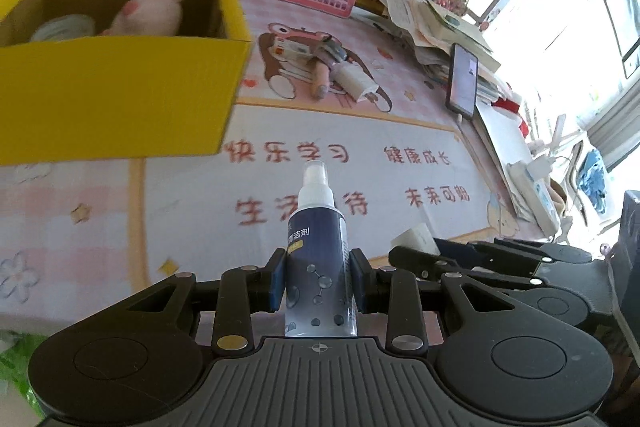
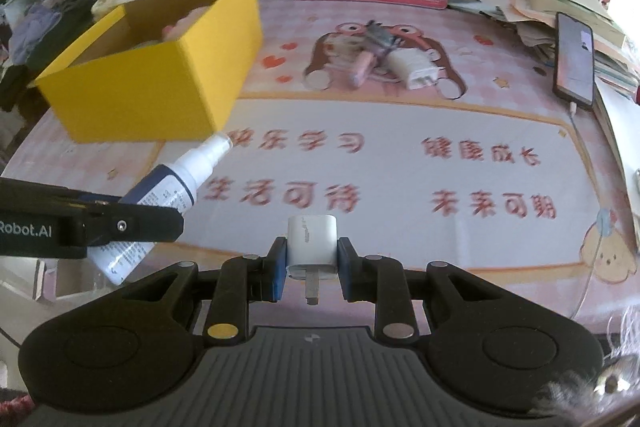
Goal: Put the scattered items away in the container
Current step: 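Carry the spray bottle and charger toward the yellow box with both tools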
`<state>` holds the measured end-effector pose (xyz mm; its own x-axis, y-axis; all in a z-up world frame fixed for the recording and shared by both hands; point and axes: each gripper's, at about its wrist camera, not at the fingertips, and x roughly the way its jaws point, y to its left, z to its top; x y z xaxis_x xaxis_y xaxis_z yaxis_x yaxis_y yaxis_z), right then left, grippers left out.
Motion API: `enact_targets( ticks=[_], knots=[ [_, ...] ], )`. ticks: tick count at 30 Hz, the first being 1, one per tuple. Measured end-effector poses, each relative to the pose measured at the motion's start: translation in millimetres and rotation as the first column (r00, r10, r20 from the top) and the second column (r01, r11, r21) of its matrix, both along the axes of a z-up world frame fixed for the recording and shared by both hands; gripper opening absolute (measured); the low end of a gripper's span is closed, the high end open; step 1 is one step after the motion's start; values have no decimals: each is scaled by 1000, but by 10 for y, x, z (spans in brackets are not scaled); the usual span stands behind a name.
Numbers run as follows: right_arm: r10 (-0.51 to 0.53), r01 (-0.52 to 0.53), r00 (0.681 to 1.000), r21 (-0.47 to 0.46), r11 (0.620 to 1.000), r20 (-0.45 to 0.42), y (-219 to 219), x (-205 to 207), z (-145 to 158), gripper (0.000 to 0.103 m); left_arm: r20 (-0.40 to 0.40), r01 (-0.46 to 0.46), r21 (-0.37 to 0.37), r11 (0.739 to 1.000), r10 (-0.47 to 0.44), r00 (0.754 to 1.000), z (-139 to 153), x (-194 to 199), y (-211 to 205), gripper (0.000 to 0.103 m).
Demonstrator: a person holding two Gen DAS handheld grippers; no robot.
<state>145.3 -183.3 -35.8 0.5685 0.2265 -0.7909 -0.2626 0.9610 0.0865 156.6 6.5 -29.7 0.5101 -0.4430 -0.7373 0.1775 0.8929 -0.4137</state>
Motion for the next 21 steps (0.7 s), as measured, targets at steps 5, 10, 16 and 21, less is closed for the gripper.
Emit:
enact_targets(
  ticks=[5, 10, 16, 21],
  knots=[
    [26, -26, 1000, -9, 1000, 13, 296, -184, 38, 24, -1, -16, -23, 1000, 16, 1000, -5, -181, 293, 31],
    [45, -45, 999, -7, 999, 19, 549, -303, 51, 24, 6, -38, -31, 999, 38, 999, -2, -332, 549, 31],
    [89, -89, 996, -2, 996, 27, 853, -380, 62, 24, 10, -70, -33, 997, 70, 997, -10, -486, 831, 31],
    [137, -137, 990, -5, 991, 27, 1110, -437, 56, 24, 6, -106, -35, 994, 106, 994, -29, -601, 1052, 31]
  ],
)
